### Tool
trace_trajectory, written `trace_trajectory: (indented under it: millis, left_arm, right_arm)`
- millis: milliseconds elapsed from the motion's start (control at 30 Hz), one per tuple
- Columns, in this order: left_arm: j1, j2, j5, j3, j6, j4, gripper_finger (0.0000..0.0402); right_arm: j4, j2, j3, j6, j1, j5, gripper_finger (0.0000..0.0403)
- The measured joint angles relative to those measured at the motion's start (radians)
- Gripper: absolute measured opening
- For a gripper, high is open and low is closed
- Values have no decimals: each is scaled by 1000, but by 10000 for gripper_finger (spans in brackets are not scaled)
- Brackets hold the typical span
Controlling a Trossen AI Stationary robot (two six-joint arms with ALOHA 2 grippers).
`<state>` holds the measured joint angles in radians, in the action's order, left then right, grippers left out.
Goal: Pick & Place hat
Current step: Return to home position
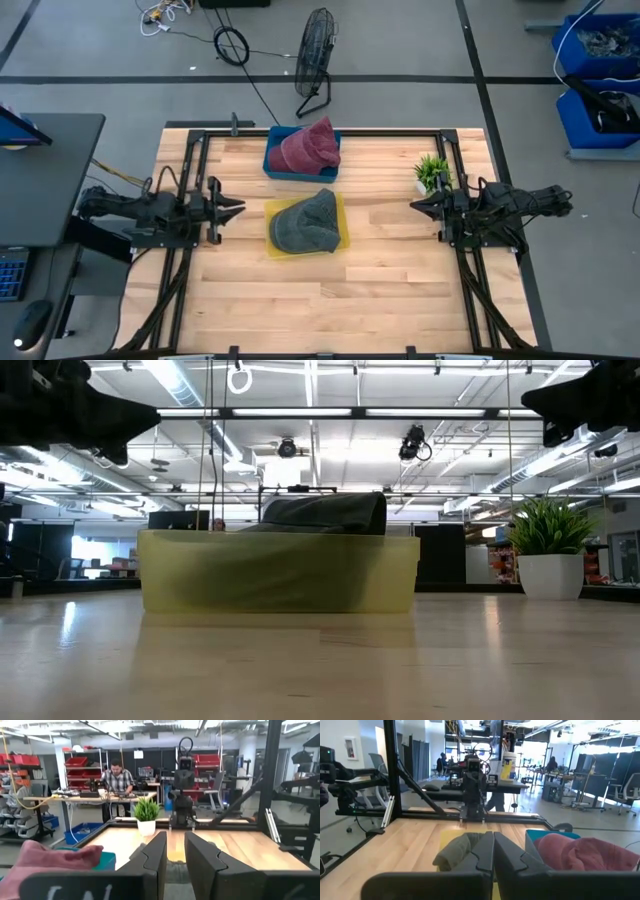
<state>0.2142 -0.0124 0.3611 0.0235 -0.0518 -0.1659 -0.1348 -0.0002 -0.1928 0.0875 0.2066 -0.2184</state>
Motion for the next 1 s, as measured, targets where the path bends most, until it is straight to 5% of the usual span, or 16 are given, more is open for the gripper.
trace_trajectory:
  millis: [667,1000]
  left_arm:
    - [0,0,0,1,-12,44,71]
    - [0,0,0,1,-12,44,71]
  right_arm:
    - [178,3,179,-65,0,12,11]
    - [178,3,178,-226,0,17,11]
